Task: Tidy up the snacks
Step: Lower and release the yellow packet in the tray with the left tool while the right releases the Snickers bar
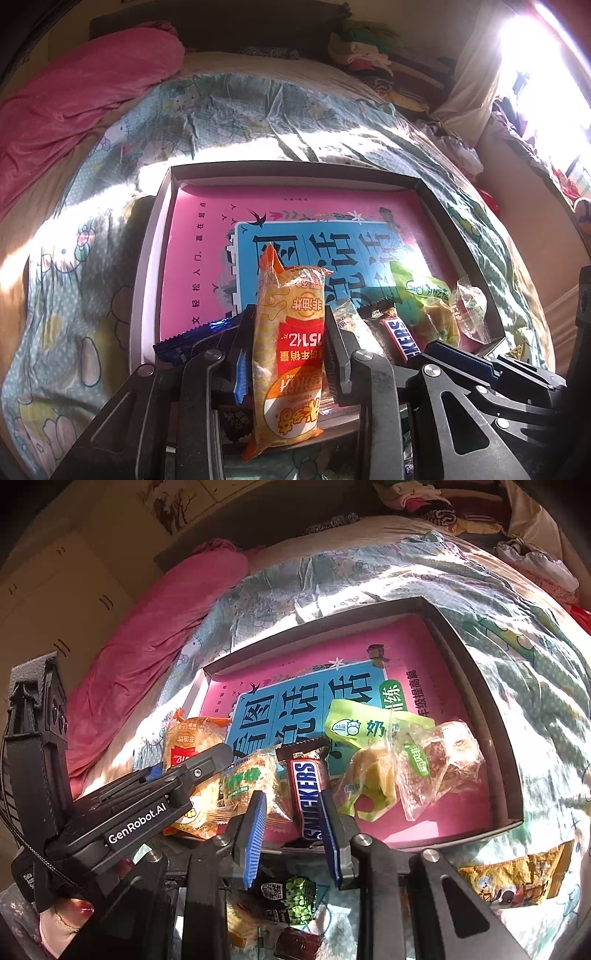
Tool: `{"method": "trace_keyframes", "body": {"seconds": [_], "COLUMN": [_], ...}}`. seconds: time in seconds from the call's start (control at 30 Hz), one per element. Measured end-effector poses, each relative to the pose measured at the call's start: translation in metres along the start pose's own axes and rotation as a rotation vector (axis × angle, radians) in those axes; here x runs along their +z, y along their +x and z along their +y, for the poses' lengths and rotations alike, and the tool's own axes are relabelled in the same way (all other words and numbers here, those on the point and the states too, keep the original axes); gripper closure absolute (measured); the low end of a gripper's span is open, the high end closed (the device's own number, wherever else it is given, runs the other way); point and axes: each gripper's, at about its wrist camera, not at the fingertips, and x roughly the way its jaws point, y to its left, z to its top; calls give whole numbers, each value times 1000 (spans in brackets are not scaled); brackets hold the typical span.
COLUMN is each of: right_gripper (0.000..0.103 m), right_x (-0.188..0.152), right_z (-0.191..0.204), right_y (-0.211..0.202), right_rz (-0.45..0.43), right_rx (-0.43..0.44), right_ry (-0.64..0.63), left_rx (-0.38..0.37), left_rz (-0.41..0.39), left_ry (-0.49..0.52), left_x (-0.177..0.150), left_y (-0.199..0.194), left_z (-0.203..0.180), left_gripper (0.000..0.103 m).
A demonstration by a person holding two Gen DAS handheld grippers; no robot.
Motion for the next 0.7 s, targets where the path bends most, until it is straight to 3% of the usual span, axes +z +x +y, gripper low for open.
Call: {"method": "trace_keyframes", "body": {"seconds": [0.7], "right_gripper": [73], "right_x": [-6], "right_z": [-4], "right_y": [-24], "right_rz": [-33], "right_rx": [-8], "right_ry": [18], "left_rx": [13], "left_rz": [40], "left_ry": [10], "left_x": [-7], "left_y": [-7], "left_z": [-4], "left_gripper": [43]}}
